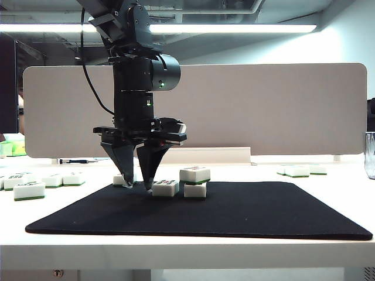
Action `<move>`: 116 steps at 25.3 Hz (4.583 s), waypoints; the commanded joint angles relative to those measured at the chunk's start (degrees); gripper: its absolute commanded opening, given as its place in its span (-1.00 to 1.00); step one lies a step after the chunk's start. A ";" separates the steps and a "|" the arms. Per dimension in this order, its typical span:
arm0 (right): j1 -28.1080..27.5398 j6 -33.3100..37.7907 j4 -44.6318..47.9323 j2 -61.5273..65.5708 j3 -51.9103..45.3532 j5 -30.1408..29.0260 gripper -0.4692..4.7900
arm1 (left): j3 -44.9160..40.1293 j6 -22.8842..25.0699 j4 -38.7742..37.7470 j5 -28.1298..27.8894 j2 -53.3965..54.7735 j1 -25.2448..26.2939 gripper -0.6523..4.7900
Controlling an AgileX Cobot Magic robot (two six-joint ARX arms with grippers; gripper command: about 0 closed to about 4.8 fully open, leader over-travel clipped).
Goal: Arrange four mahjong tiles into a neat stack, creating two layers of paired tiles.
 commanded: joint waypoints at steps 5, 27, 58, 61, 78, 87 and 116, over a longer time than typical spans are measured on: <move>0.07 -0.17 0.55 -0.70 0.15 -0.11 -0.83 | 0.20 -0.26 1.68 4.81 -0.15 -0.09 -0.02; 0.04 -0.17 0.55 -0.70 0.07 -0.09 -0.83 | 0.39 0.61 0.44 -6.38 -2.54 -2.23 -0.02; 0.04 -0.17 0.55 -0.70 0.07 -0.09 -0.83 | 0.33 0.33 2.64 7.21 -4.17 -6.03 -0.78; 0.04 -0.17 0.55 -0.70 0.07 -0.09 -0.83 | 0.33 0.33 2.67 10.08 -4.17 -6.03 -0.78; 0.07 -0.17 0.11 -0.70 0.04 -0.09 -0.83 | 0.68 4.13 8.59 -4.98 -5.16 3.69 0.18; 0.04 -0.17 0.11 -0.70 0.04 -0.04 -0.83 | 0.55 2.47 14.12 1.84 -4.39 8.22 0.30; 0.04 -0.17 0.11 -0.70 -0.85 -0.02 -0.83 | 0.52 68.81 12.48 17.46 -0.15 15.78 0.29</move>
